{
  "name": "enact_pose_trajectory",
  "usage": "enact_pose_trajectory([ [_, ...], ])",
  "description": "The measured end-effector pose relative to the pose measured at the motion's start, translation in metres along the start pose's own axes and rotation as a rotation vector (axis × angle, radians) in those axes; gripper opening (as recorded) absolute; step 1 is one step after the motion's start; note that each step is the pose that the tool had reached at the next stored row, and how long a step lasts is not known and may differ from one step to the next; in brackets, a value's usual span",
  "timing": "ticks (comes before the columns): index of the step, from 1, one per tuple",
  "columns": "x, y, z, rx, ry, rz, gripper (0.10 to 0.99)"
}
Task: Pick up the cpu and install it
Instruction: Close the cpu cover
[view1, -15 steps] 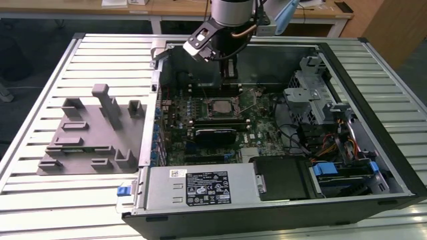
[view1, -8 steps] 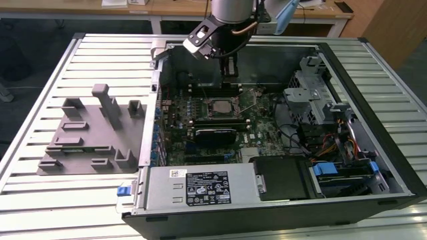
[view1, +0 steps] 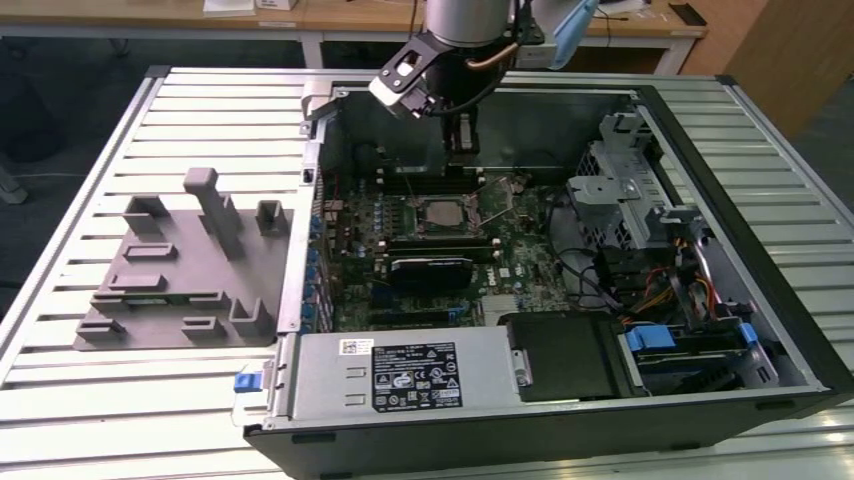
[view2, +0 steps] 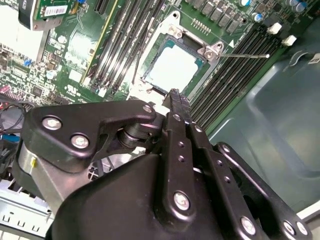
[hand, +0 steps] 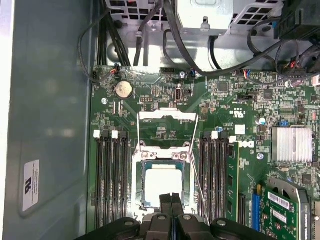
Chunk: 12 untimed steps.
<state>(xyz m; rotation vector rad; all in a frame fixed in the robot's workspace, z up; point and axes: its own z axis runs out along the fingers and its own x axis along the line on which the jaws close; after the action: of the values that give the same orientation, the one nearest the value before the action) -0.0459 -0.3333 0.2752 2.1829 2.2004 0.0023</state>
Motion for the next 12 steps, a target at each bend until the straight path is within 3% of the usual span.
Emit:
enact_pose_trajectory([
  [12, -0.0001, 0.0145, 0.0005, 0.0, 0.0002, 0.0, 0.106],
])
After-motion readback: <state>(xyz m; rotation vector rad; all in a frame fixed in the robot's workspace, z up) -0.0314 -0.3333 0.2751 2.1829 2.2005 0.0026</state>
